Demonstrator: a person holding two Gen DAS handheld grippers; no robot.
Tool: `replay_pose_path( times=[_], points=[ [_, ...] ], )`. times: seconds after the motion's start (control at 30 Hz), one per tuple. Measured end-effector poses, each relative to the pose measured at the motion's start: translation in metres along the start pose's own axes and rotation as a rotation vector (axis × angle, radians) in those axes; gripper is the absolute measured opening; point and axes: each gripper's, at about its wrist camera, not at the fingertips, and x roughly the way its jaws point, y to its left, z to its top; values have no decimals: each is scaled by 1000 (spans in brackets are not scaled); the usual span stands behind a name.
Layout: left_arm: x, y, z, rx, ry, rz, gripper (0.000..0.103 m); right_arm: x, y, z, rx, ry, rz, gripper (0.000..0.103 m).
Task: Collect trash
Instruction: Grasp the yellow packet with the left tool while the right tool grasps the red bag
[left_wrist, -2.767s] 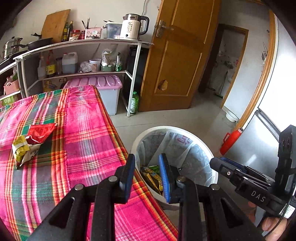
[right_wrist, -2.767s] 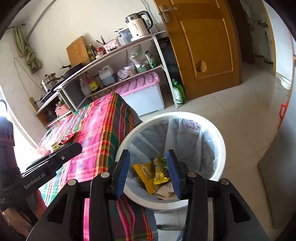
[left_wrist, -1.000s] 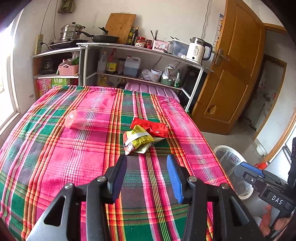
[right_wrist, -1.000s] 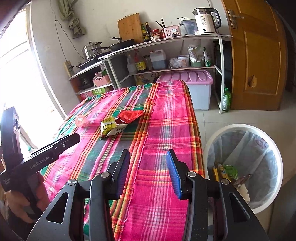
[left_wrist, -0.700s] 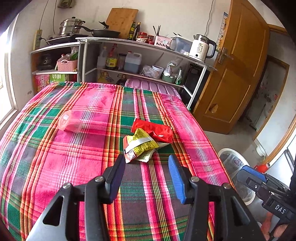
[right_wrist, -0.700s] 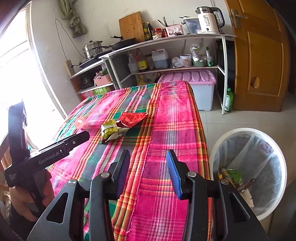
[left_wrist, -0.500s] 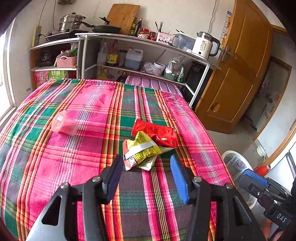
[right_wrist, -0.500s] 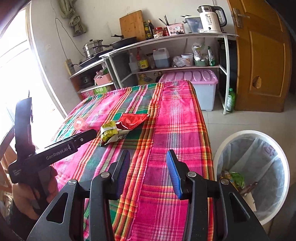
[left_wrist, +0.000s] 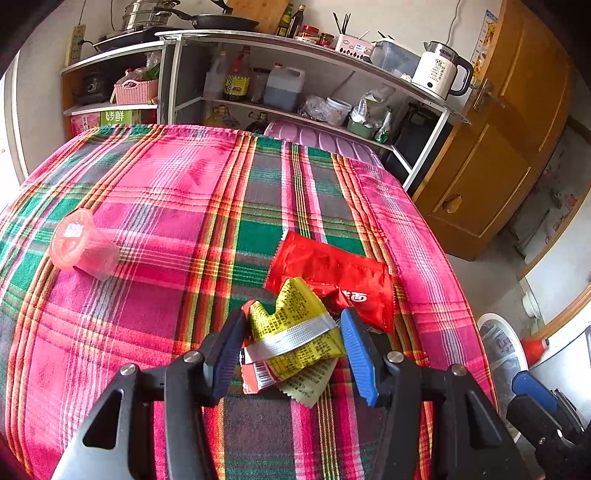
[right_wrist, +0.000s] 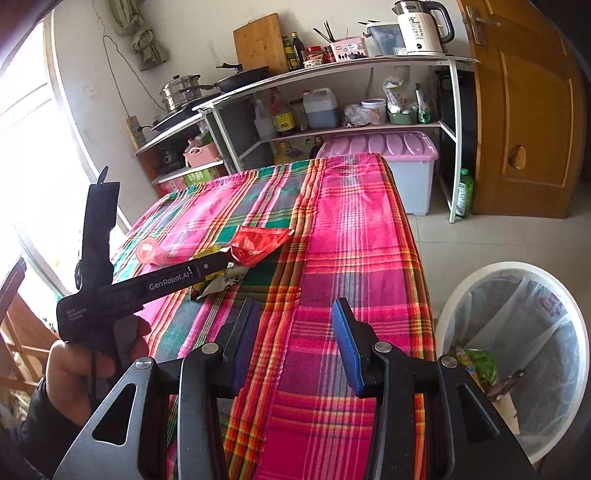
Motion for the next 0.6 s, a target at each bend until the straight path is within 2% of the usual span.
replay_pose_path(
  times=[0.27,0.6],
  points=[
    [-10,10,-5,-22,-24,-34,38,9,9,4,-15,16,-2,42],
    [-48,38,-14,-40,-97,-46,35,26,37,20,-80,24,9,42]
  ],
)
